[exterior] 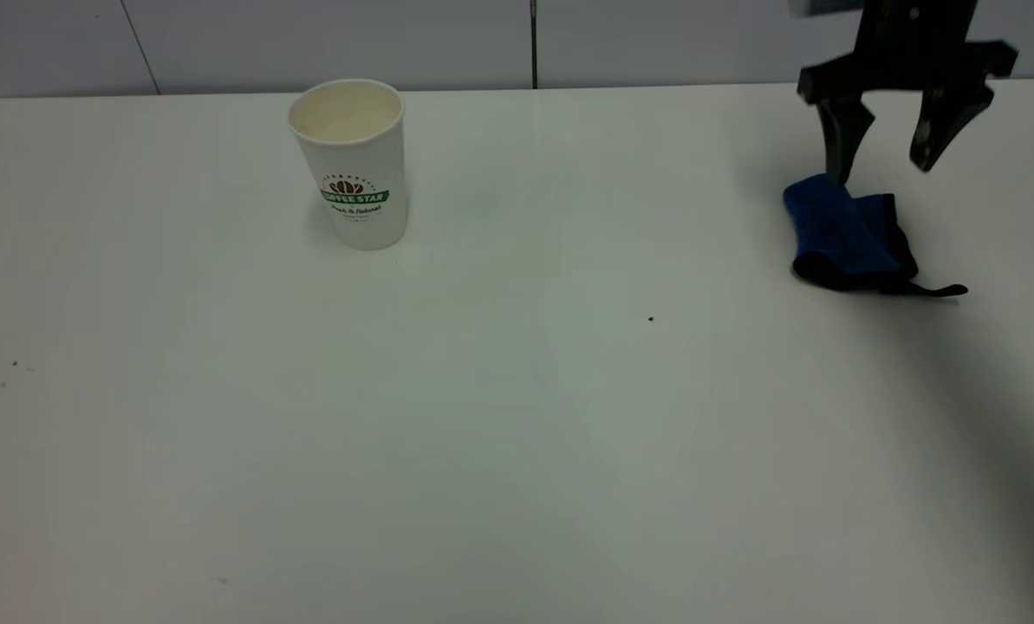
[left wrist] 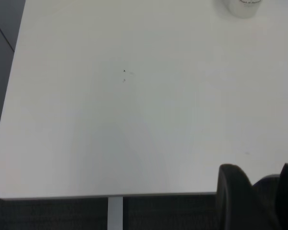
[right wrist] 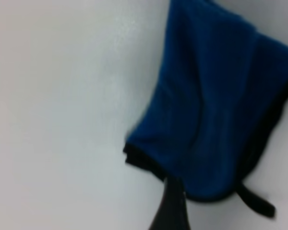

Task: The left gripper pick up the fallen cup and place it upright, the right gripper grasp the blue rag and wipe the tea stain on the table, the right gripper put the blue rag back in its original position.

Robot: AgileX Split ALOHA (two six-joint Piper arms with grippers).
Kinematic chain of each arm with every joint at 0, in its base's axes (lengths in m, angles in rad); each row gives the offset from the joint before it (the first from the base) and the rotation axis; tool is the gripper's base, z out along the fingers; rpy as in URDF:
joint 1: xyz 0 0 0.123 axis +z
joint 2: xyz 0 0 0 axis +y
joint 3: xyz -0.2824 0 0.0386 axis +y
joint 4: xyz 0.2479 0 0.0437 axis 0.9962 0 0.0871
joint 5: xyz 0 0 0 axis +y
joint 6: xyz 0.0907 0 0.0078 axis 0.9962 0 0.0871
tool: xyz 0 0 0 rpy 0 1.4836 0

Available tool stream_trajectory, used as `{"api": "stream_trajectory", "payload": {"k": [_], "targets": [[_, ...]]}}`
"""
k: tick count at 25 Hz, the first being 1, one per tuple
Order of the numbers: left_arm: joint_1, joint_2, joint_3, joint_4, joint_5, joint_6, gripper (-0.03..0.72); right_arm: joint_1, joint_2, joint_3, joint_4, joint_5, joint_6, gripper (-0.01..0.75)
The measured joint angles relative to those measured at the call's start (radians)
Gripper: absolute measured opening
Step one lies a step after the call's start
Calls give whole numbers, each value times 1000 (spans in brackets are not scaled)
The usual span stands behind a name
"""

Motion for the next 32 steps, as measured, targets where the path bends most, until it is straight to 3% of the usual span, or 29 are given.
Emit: {"api": "stream_trajectory", "payload": {"k": [3, 9, 20, 32], "targets": [[0, 0, 0, 0, 0, 0, 239, -1, -93, 1, 6, 57, -5, 728], [0, 0, 0, 0, 0, 0, 239, 7, -340, 87, 90, 70, -42, 728], [0, 0, 0, 0, 0, 0, 239, 102, -995, 633, 102, 86, -56, 720], [0, 0, 0, 0, 0, 0, 239, 104, -1490, 1205, 101, 89, -44, 693]]}}
